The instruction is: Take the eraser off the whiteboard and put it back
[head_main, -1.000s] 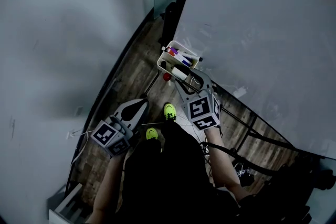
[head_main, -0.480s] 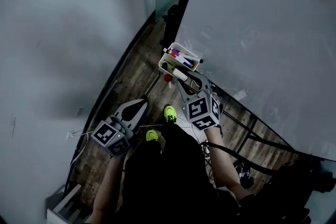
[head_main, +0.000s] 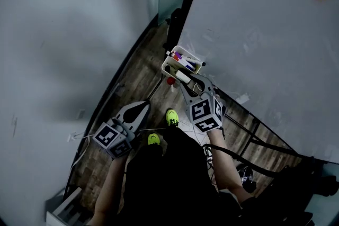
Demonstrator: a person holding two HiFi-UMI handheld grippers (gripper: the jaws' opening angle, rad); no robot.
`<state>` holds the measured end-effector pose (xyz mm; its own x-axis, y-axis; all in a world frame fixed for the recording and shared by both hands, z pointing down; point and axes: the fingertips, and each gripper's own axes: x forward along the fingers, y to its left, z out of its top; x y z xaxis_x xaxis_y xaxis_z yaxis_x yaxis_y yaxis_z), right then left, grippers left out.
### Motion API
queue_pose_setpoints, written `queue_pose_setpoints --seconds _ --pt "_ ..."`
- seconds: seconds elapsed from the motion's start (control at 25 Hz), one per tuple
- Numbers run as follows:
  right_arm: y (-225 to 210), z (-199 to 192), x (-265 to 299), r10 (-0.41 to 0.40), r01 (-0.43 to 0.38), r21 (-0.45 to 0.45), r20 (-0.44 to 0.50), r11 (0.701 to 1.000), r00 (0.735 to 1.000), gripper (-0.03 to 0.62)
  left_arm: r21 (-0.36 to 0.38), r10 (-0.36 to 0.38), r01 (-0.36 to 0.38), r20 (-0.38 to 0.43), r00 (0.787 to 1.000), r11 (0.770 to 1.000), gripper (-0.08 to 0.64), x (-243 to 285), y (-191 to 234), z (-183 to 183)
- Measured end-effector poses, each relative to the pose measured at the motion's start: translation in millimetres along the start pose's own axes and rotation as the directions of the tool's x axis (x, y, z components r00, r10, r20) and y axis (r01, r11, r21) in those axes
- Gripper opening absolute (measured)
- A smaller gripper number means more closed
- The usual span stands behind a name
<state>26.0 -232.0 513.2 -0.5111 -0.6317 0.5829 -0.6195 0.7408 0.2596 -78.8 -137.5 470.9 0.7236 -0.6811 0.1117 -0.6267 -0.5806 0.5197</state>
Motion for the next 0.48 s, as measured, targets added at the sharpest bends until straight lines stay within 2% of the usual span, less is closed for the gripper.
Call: queue_pose_setpoints --seconds 0.48 --pt "-4.9 14.2 -12.1 -0.027 0.026 0.032 0.036 0.999 0.999 0.141 0.009 -0.028 0.028 0.007 1.000 1.000 0.012 0.4 -2.3 2.1"
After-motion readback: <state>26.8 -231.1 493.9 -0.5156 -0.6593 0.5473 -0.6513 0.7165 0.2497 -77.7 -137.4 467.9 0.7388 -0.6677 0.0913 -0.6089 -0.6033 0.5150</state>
